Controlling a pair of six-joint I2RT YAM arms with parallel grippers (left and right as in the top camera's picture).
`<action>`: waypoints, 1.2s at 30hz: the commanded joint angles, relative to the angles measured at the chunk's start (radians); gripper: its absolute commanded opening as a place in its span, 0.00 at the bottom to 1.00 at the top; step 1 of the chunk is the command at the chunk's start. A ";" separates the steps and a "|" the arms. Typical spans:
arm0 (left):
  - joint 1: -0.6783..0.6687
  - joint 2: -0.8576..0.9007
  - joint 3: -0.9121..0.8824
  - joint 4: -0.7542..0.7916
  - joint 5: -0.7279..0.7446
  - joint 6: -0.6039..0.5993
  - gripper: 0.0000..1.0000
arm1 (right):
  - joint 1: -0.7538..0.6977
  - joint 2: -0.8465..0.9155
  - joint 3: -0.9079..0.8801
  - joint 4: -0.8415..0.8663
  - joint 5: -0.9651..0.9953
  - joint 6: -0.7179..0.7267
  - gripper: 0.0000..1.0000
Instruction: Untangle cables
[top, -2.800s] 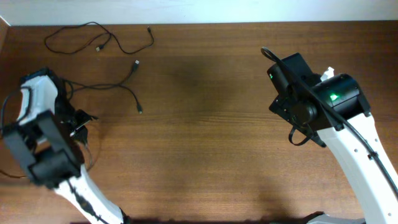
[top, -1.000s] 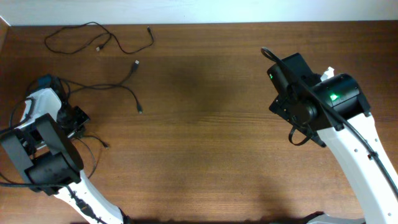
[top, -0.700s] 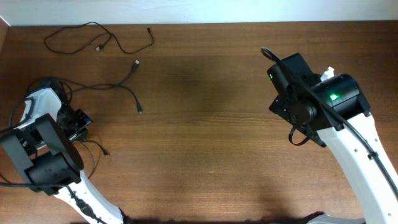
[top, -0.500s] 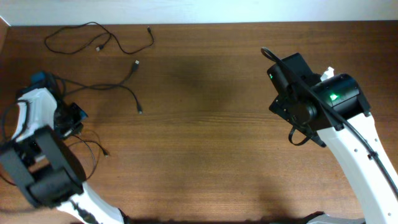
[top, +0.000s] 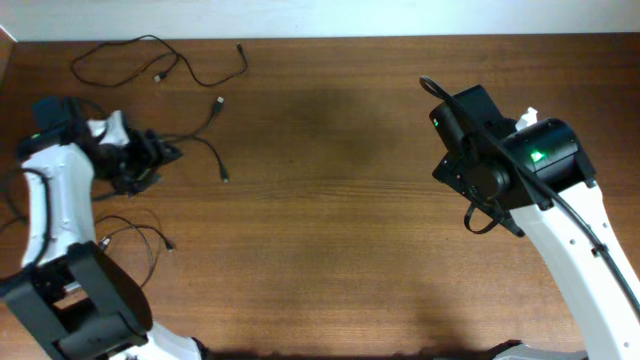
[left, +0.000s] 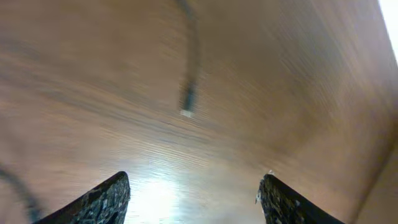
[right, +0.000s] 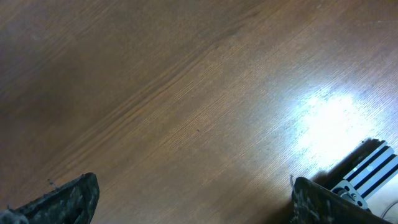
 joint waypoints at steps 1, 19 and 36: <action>-0.129 -0.156 0.002 -0.012 0.020 0.065 0.73 | -0.001 -0.006 0.008 -0.002 -0.001 0.002 0.98; -0.559 -0.245 0.002 -0.054 -0.348 0.114 0.99 | -0.001 -0.019 0.032 -0.015 -0.065 -0.053 0.98; -0.559 -0.245 0.002 -0.054 -0.348 0.114 0.99 | -0.001 -0.066 0.047 -0.051 -0.098 -0.172 0.98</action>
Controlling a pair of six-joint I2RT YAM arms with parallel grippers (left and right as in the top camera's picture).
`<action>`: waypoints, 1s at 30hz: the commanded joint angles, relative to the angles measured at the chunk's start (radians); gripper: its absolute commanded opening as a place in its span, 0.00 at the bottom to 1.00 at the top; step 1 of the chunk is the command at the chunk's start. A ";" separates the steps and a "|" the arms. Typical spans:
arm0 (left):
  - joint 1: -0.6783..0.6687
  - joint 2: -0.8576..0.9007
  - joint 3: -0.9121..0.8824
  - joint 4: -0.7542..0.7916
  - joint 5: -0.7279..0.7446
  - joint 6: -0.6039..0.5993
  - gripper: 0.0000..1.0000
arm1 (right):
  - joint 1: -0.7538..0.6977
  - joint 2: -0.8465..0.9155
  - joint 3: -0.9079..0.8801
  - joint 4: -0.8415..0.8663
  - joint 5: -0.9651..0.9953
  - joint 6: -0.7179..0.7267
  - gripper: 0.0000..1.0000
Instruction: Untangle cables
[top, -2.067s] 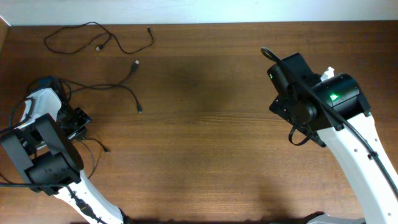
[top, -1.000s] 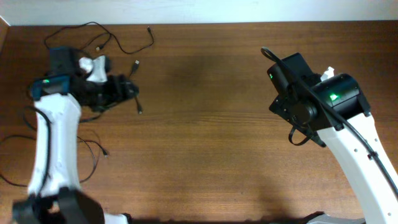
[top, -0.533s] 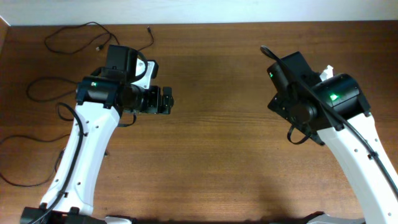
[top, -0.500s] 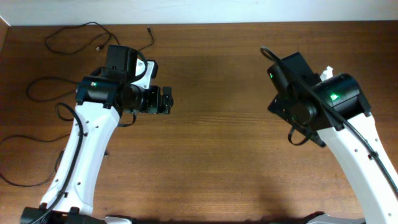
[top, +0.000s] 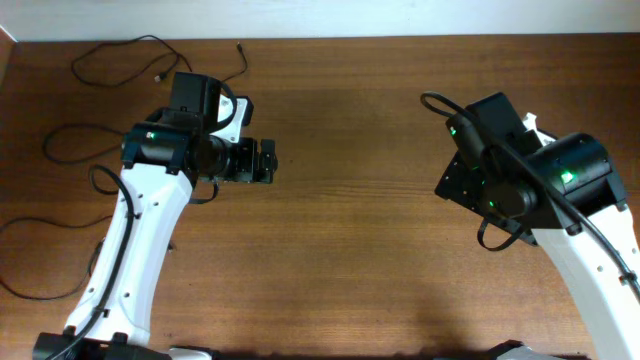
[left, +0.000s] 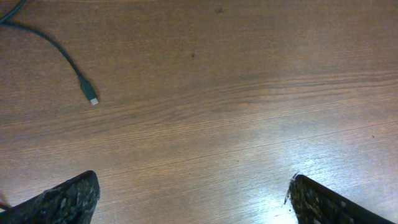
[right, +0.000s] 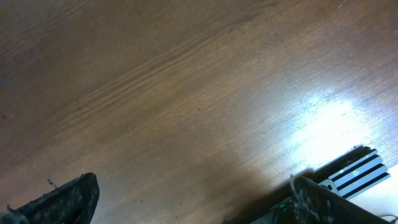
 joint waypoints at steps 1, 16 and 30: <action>-0.002 0.003 0.002 0.001 -0.008 0.018 1.00 | -0.001 -0.004 0.019 -0.005 -0.005 -0.007 0.98; -0.002 0.003 0.002 0.001 -0.008 0.018 0.99 | -0.008 0.008 0.018 -0.005 0.055 -0.007 0.98; -0.002 0.003 0.002 0.001 -0.008 0.018 0.99 | -0.008 -0.073 -0.163 0.140 0.121 -0.080 0.98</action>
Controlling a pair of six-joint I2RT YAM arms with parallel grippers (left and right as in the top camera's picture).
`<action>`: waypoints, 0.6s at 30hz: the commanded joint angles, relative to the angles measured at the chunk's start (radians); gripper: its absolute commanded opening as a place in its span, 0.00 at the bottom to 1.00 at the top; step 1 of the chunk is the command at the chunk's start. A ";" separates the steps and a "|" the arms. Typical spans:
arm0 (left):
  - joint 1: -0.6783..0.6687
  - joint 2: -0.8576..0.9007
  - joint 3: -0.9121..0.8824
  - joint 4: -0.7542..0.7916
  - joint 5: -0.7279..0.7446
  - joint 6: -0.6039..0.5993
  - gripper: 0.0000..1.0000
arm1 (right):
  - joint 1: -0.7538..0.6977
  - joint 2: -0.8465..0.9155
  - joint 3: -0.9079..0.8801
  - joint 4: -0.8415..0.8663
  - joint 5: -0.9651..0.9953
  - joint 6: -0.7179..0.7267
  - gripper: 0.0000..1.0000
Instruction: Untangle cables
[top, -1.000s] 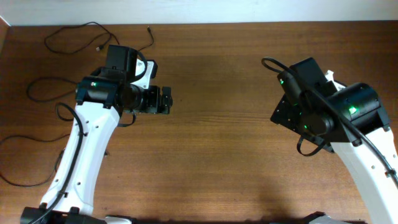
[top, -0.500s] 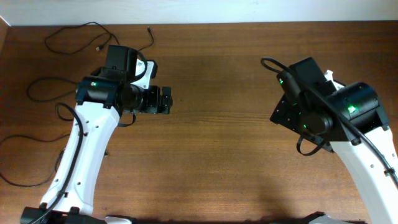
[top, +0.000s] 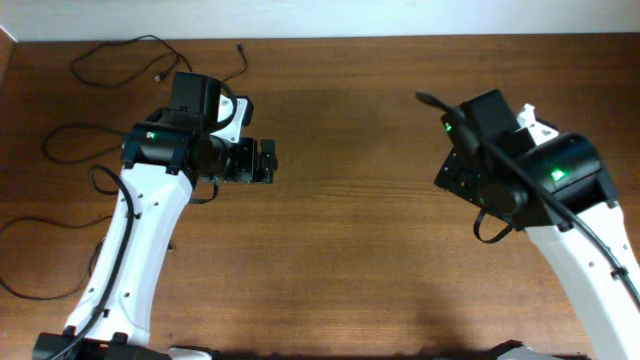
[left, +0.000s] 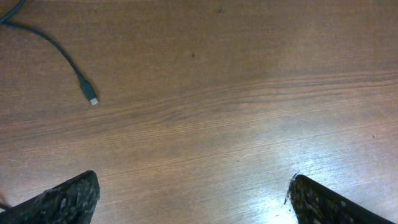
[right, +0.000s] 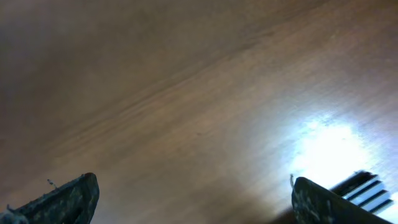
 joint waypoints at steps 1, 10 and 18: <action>-0.002 0.003 0.002 0.001 -0.007 0.018 0.99 | -0.005 -0.090 -0.137 0.067 0.034 -0.060 0.98; -0.002 0.003 0.002 0.001 -0.007 0.018 0.99 | -0.057 -0.472 -0.711 0.533 0.031 -0.067 0.98; -0.002 0.003 0.002 0.001 -0.007 0.018 0.99 | -0.196 -0.772 -1.069 0.900 -0.087 -0.173 0.98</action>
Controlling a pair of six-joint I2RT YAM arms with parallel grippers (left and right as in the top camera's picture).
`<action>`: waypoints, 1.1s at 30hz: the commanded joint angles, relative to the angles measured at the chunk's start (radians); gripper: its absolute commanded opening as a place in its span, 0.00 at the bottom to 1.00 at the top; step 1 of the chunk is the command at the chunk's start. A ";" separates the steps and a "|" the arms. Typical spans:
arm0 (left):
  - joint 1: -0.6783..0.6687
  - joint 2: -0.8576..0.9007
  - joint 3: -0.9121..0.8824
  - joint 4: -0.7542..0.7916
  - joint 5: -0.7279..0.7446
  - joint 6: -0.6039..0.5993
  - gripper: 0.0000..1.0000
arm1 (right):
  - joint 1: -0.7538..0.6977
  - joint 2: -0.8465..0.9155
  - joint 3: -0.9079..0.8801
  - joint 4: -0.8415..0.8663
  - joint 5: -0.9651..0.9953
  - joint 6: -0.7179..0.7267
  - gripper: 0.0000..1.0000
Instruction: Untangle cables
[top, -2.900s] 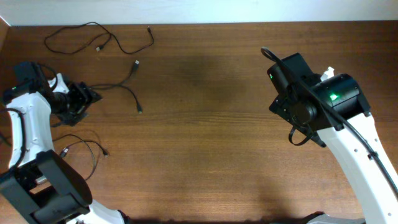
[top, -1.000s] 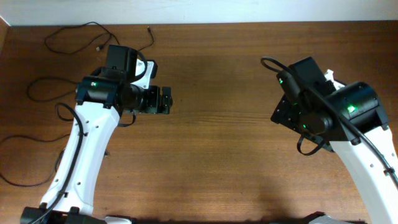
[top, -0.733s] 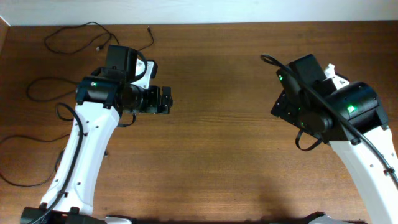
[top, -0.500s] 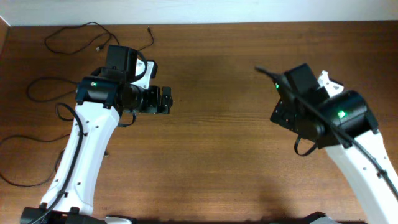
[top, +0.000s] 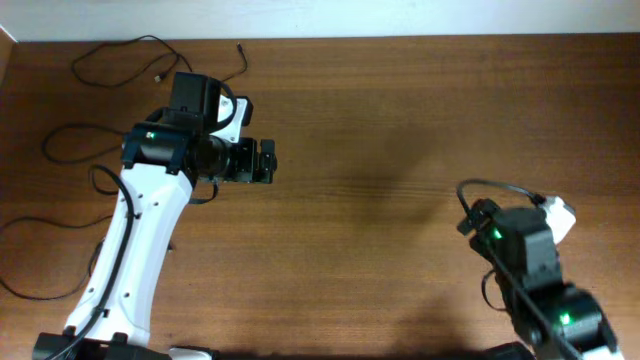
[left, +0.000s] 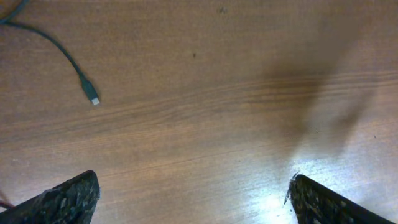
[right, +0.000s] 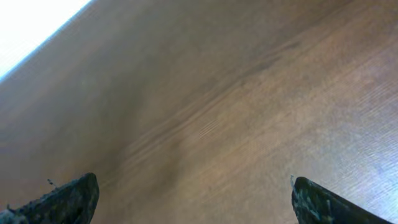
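Note:
Several thin black cables lie at the table's far left: one looped along the back edge (top: 112, 52), one beside my left arm (top: 58, 133), one nearer the front (top: 30, 228). My left gripper (top: 264, 162) hovers right of them, open and empty. In the left wrist view a cable end with a small plug (left: 92, 99) lies on the wood well ahead of the left gripper's fingers (left: 69, 198). My right gripper (right: 194, 202) is open over bare wood, with no cable in its view.
My right arm (top: 522, 252) sits folded at the near right corner of the brown wooden table (top: 380, 120). A pale wall strip (right: 31, 28) shows beyond the table edge in the right wrist view.
My right arm has moved from the right middle of the table back to the near right corner; its view now tilts toward the table edge. The left arm and the cables have not moved.
My left gripper was open at the far left among the cables, over a cable end. Then it stood open right of the cables, holding nothing, and has stayed there. My right gripper stayed open over bare wood, and the right arm has now drawn back.

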 joint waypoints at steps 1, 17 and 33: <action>-0.002 0.003 0.002 0.001 -0.003 0.018 0.99 | -0.031 -0.121 -0.119 0.145 -0.071 -0.084 0.98; -0.002 0.003 0.002 0.001 -0.003 0.018 0.99 | -0.124 -0.520 -0.379 0.326 -0.140 -0.079 0.98; -0.002 0.003 0.002 0.001 -0.003 0.018 0.99 | -0.207 -0.697 -0.510 0.378 -0.182 -0.079 0.98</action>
